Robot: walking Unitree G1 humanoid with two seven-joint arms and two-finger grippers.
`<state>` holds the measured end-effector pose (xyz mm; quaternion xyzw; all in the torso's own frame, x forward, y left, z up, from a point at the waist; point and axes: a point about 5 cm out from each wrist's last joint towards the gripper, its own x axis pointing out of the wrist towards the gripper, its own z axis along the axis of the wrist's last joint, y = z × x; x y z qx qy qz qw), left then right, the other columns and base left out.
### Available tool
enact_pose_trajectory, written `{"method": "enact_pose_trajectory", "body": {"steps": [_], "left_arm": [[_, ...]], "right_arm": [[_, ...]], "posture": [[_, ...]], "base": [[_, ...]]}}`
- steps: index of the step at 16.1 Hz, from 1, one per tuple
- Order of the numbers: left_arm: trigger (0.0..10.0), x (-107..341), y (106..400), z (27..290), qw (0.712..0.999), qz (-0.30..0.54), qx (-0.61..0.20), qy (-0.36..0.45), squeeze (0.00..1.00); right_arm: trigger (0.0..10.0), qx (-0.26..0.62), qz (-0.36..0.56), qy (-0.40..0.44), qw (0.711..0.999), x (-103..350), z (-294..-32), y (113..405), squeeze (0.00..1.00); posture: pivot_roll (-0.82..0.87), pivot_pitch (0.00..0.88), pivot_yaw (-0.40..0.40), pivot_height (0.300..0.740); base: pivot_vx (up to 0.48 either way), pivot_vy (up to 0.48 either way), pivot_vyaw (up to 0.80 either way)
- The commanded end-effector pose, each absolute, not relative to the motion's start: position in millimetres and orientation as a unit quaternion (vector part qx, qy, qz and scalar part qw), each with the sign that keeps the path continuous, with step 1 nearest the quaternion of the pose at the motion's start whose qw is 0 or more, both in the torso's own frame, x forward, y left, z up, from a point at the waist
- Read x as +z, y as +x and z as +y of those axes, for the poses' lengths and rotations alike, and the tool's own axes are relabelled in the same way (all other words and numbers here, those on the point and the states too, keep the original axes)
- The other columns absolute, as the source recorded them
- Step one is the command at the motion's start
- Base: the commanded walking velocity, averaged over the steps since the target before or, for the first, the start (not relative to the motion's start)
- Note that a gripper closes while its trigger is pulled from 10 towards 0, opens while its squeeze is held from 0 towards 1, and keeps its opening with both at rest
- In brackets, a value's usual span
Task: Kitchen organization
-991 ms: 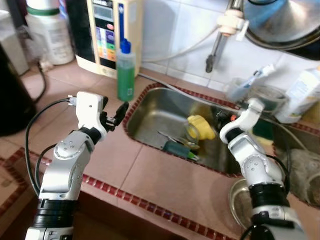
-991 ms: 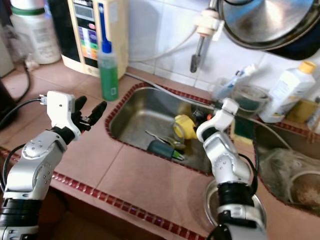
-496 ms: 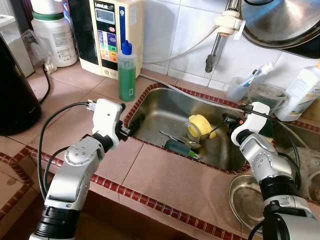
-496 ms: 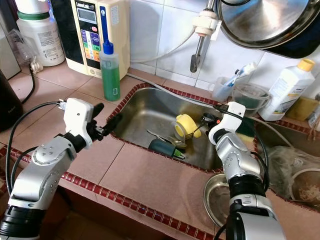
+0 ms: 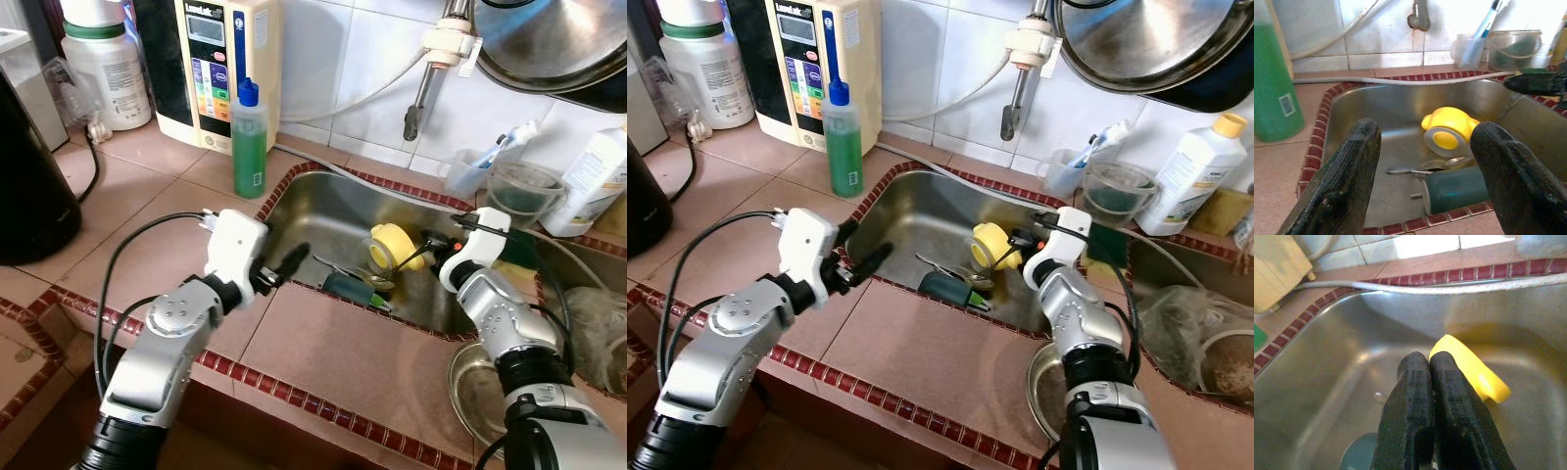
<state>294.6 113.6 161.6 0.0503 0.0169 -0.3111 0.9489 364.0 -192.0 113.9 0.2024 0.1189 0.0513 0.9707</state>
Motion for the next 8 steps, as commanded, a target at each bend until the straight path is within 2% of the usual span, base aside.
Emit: {"method": "enact_pose_trajectory", "body": {"steps": [1, 8], "left_arm": [[10.0, 165, 291, 107, 0.942, 0.015, -0.331, 0.048, 0.0], [10.0, 142, 268, 86, 0.913, 0.068, -0.395, 0.081, 0.0]], "right_arm": [[10.0, 0.049, 0.121, 0.199, 0.971, 112, -194, 364, 0.0], [10.0, 0.057, 0.123, 0.197, 0.971, 113, -190, 368, 0.0]], "posture": [[0.06, 0.0, -0.086, 0.74], [0.09, 0.007, -0.093, 0.74]], "base": [[0.0, 0.0, 0.0], [0.0, 0.0, 0.0]]}}
